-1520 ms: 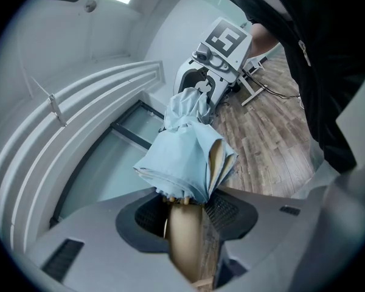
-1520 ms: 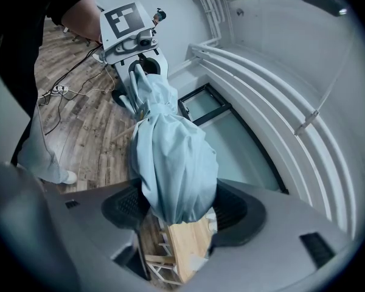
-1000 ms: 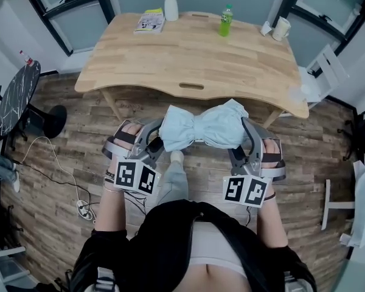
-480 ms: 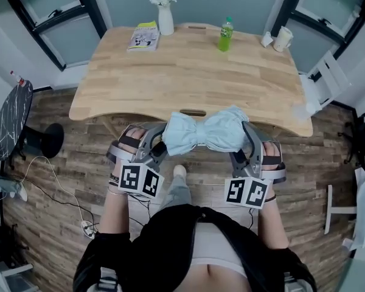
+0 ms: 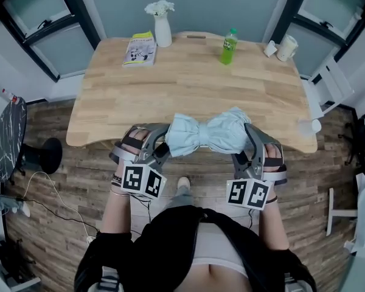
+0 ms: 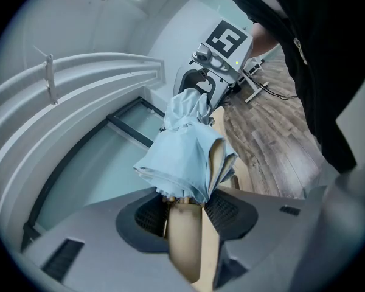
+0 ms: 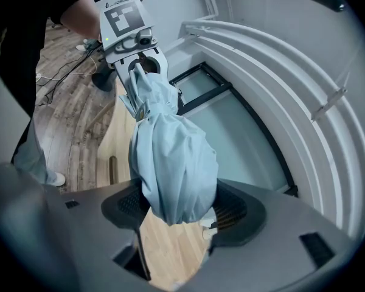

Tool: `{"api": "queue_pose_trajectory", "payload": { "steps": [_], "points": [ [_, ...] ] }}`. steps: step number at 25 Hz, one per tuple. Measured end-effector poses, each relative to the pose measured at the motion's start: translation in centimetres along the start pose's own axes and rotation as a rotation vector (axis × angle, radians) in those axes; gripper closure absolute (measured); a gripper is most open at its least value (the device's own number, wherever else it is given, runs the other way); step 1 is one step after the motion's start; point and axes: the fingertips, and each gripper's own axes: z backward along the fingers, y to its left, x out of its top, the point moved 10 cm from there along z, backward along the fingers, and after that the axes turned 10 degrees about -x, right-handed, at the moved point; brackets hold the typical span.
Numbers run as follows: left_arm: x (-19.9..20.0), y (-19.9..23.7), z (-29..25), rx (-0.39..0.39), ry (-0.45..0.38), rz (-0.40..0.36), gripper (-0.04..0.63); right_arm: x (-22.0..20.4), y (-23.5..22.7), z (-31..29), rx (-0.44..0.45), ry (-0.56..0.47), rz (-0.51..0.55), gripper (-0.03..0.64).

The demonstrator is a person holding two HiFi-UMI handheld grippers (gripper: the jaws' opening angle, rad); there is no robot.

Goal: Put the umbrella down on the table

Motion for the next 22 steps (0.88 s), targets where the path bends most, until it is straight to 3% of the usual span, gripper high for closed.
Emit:
{"api": "queue_pose_trajectory", "payload": {
  "steps": [10,22],
  "points": [
    [-3.9,6.0,-3.4,-0.015,-0.020,-0.017,0.420,1.4,-1.4,-7.0,-0.008,0.028,-0.012,0.299],
    [-6.5,9.2,-5.9,-0.033,-0.028,-0.021,0.420,1.8,-1.8,-11.6,0.003,0.033,-0.015,0.299]
  ]
}}
